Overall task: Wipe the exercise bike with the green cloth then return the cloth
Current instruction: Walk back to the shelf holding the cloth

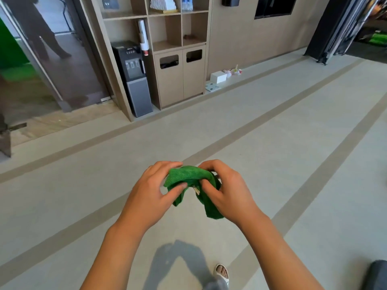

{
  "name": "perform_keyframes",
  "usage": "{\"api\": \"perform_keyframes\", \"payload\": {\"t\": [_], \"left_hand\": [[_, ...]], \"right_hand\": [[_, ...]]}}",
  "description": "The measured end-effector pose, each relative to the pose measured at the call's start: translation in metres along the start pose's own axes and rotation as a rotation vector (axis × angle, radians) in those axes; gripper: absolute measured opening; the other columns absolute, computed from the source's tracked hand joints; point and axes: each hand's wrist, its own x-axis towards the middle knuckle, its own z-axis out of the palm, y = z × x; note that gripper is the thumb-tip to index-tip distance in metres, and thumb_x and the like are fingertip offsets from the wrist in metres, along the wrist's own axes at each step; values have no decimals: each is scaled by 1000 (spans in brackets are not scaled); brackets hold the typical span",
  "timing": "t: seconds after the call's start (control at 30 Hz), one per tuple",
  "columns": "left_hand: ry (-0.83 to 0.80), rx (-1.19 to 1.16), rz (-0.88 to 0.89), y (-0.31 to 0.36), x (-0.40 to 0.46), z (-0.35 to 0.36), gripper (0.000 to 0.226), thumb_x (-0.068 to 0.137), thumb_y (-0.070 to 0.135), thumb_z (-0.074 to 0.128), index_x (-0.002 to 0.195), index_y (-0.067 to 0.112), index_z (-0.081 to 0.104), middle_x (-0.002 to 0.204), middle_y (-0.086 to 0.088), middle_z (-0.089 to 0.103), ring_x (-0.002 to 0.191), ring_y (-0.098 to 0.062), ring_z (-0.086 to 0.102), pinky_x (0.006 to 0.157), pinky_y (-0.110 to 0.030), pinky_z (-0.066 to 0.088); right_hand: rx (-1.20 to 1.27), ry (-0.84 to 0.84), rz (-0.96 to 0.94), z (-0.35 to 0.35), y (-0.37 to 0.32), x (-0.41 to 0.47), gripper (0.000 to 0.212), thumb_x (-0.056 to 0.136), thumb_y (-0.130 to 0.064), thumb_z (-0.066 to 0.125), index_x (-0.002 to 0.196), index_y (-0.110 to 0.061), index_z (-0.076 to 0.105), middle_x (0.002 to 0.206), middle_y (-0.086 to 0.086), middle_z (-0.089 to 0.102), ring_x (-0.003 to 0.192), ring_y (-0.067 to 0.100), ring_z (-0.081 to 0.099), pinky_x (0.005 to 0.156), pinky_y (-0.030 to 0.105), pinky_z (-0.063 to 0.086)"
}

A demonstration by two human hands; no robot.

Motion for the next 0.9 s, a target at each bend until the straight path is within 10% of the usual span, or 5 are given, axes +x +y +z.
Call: {"api": "perform_keyframes", "payload": {"t": [0.37,0.53,0.77,0.9], "left_hand": [[131,113,-32,36,184,88,24,99,31,61,119,31,75,114,17,73,105,-16,71,87,-43,57],[189,142,-1,50,238,114,35,94,14,58,120,28,76,114,15,75,104,-18,72,86,-44,58],[115,-187,92,55,304,157,40,97,7,66,120,39,74,118,20,75,113,-7,71,93,-14,50],[29,-268,5,41,341,181,45,94,2,73,119,39,74,116,17,76,111,-9,72,94,-23,55]], "right_hand": [[107,-11,-37,-98,111,157,20,94,-29,68,112,-38,64,109,-22,71,103,5,66,88,37,56],[120,-26,-49,-120,147,196,41,89,-42,80,126,-39,62,120,-26,64,116,-5,59,92,17,49],[46,114,-58,-160,187,238,35,91,-19,72,124,-31,69,115,-18,68,102,8,66,88,37,56],[-32,162,-24,-173,208,263,34,89,-18,74,122,-27,69,111,-15,67,97,11,64,83,38,56]]}}
